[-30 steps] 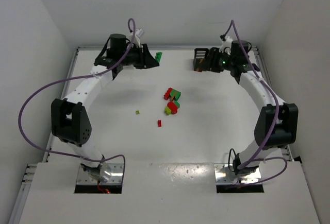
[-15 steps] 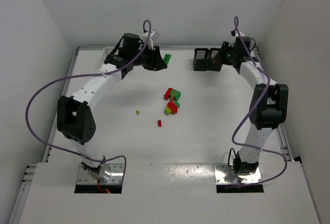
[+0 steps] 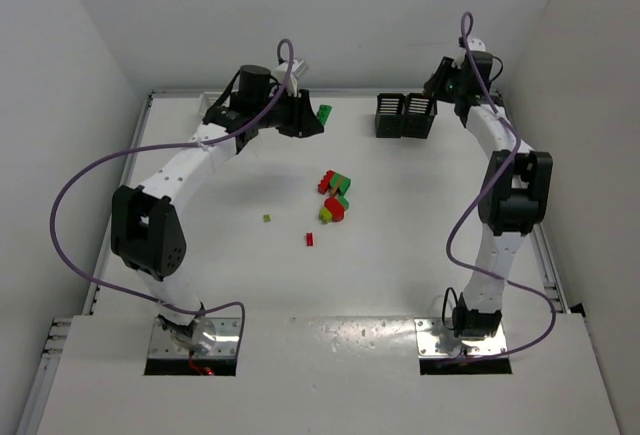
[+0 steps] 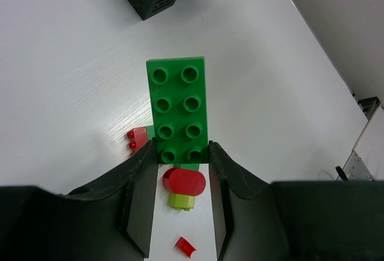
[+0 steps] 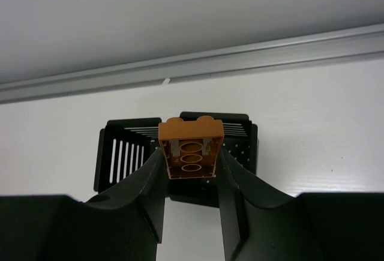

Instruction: Sort the legos into containers by color

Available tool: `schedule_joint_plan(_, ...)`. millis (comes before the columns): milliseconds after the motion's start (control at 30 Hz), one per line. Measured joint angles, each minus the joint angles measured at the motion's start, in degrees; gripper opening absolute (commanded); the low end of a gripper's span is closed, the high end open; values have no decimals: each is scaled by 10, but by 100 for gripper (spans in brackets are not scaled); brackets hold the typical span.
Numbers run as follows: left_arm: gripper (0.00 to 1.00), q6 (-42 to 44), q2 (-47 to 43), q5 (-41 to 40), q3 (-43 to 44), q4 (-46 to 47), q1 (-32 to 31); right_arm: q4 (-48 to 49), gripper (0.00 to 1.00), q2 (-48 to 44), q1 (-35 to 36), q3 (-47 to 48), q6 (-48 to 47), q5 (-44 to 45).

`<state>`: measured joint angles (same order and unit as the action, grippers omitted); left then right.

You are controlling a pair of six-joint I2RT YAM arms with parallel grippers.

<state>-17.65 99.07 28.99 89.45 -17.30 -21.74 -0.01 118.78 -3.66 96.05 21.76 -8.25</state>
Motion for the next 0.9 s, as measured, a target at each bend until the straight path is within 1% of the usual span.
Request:
schedule_joint_plan(200,0,-5,5,0,-1,5,0,0,4,31,0,37,-9,7)
schedule_joint_plan(433,0,-6,12,2,0,10,0,-3,6,55,1,43,-12,9)
schedule_joint_plan(500,0,-6,19,2,0,11,0,-6,17,59,3,43,-15,9)
schedule_joint_plan(533,0,-6,22,2,0,11,0,-7,25,60,3,43,-15,9)
schedule_joint_plan(567,0,-7,25,2,0,10,0,-8,38,60,4,43,-16,10)
schedule_joint_plan(633,0,-9,29,2,0,10,0,-9,48,60,4,45,-17,10)
schedule_joint_plan(700,0,-9,31,2,0,11,0,-9,55,60,5,45,-19,12)
schedule_joint_plan(767,0,-9,31,2,0,11,0,-9,59,60,5,46,-22,12)
schedule_joint_plan(800,0,-9,31,2,0,12,0,-9,63,60,6,46,-21,12)
schedule_joint_plan(900,0,-9,33,2,0,12,0,-11,63,60,8,47,-23,5)
